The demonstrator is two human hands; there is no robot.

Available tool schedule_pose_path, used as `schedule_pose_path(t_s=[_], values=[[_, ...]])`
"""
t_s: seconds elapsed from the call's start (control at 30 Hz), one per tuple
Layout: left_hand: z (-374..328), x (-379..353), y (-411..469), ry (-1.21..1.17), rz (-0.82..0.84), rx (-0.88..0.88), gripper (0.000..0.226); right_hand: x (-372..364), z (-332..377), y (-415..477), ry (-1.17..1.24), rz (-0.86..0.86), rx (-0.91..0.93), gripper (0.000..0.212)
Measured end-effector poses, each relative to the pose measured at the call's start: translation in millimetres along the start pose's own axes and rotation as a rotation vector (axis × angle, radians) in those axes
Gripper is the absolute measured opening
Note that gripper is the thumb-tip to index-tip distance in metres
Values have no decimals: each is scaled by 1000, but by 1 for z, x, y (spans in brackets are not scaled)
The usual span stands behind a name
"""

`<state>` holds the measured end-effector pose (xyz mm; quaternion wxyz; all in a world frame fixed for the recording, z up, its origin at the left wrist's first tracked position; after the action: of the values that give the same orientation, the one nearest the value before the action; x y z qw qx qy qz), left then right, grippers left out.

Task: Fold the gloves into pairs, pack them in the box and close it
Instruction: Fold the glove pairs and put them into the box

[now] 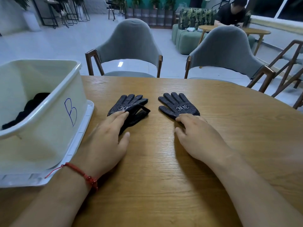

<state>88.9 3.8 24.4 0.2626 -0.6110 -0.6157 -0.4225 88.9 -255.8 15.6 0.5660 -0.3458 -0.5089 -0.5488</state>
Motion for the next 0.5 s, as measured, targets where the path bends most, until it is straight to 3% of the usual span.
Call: schedule_pose_path(t_s=[0.27,0.5], values=[[-37,10,-16,-112,-12,-156,42,12,5,-2,2,-58,-15,43],[-62,-19,-38,-88,271,-415,26,14,7,-2,4,-83,-12,46]])
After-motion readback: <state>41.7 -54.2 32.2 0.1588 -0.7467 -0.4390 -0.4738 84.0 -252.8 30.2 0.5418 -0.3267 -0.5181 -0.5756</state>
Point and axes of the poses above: each hand's wrist, its own y-axis towards the middle knuckle, its own x-axis out of the back of the hand, z = x × y, the point moved 8 cm from there along y, towards the middle knuckle, and after that the axes turned 10 degrees about x, right-handed, at the moved point
